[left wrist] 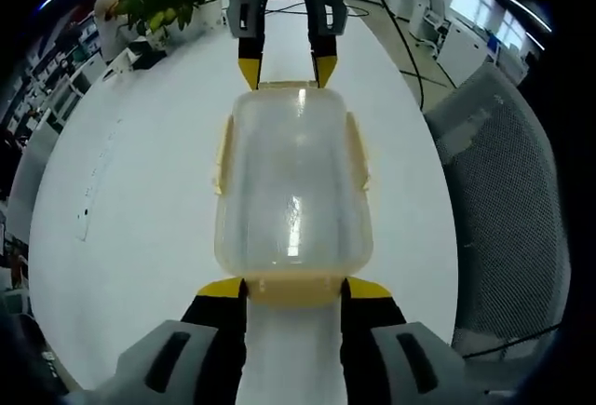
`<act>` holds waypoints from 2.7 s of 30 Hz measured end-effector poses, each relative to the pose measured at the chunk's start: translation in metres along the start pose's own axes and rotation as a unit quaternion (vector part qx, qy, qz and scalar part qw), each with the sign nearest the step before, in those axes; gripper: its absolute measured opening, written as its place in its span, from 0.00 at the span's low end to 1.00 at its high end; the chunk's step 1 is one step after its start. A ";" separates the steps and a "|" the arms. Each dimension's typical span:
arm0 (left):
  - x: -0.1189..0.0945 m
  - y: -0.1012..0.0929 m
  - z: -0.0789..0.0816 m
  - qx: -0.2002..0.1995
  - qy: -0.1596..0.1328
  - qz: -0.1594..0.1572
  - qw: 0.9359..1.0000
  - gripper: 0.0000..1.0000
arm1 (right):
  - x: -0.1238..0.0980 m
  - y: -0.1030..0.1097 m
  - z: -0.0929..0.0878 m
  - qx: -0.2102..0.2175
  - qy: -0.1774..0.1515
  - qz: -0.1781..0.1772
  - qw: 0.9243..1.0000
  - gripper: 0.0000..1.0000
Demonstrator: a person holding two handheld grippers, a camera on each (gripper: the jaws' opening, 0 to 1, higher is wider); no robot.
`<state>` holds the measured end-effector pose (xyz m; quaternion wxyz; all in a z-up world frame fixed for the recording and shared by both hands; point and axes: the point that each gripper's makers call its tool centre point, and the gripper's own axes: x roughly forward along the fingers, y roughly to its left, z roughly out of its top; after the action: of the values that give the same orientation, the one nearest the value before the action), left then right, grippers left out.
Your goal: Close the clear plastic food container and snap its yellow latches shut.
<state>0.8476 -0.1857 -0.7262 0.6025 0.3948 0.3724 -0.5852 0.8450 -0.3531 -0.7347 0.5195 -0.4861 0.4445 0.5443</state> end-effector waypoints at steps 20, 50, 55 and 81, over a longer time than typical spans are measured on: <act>-0.010 0.001 0.004 -0.019 -0.036 0.021 0.999 0.39 | -0.013 -0.005 -0.010 0.033 -0.013 -0.039 0.999 0.41; -0.028 0.002 -0.001 -0.262 -0.110 0.104 0.953 0.36 | -0.030 0.004 0.003 0.294 -0.161 -0.078 0.939 0.35; -0.024 0.002 -0.004 -0.301 -0.120 0.112 0.939 0.34 | -0.026 0.005 0.006 0.331 -0.183 -0.080 0.922 0.35; -0.001 -0.011 0.010 -0.406 -0.170 0.070 0.895 0.35 | -0.013 0.007 0.021 0.464 -0.247 -0.044 0.849 0.36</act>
<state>0.8363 -0.1943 -0.7213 0.8037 0.0354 0.4410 -0.3978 0.8368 -0.3347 -0.7191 0.8009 -0.0570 0.4801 0.3533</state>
